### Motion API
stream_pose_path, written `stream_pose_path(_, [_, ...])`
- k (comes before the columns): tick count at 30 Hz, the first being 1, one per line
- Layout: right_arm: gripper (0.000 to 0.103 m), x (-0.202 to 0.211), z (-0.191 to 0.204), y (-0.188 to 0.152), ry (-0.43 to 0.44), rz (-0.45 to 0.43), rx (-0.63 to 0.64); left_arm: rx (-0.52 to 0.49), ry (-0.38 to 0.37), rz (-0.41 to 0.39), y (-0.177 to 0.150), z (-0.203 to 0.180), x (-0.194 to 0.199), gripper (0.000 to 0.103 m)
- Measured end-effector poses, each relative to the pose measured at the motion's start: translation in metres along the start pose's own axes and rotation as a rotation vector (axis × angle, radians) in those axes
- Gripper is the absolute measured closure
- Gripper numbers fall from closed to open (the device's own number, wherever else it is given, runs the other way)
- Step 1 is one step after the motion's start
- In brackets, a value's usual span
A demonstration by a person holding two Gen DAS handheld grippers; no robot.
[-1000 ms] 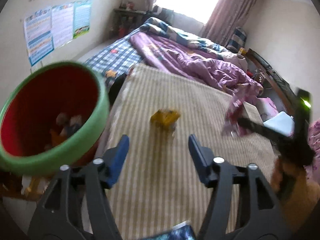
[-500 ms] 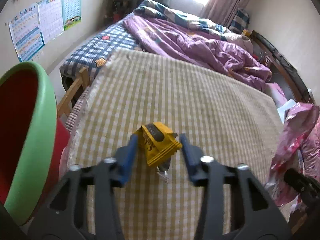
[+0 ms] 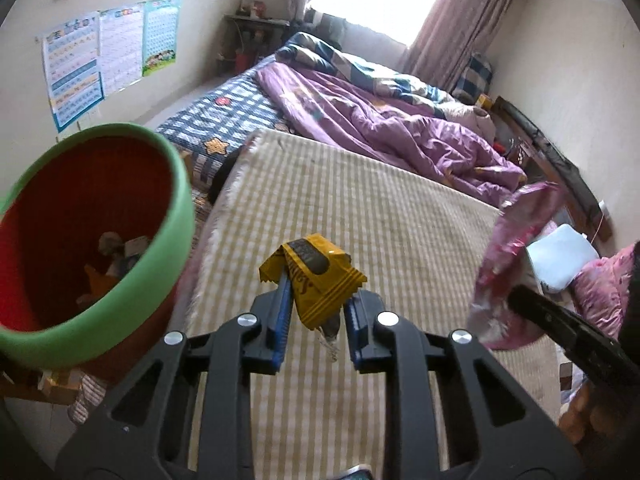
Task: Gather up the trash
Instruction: 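Carry the yellow wrapper and pink foil bag over the red bucket with both tools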
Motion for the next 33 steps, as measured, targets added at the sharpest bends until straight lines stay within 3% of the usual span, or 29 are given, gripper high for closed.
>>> stream_pose_path(5, [0.098, -0.003, 0.022, 0.0, 0.036, 0.005, 0.02, 0.059, 0.005, -0.005, -0.011, 0.009, 0.021, 0.08])
stream_pose_path(10, [0.098, -0.004, 0.044, 0.004, 0.061, 0.0, 0.052, 0.056, 0.034, -0.01, -0.02, 0.02, 0.038, 0.08])
stream_pose_path(33, [0.098, -0.022, 0.111, -0.006, 0.114, 0.002, 0.129, 0.132, 0.109, -0.101, -0.015, 0.101, 0.086, 0.08])
Point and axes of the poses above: each gripper's, at about its wrist camera, not at the fingertips, and x roughly against the way its jaws point, z to its left, y to its top, the point moved 9 cm from there along -x, roughly the way its jaws point, and after that the axes turned 4 degrees about -x, right-handed, at the moved point
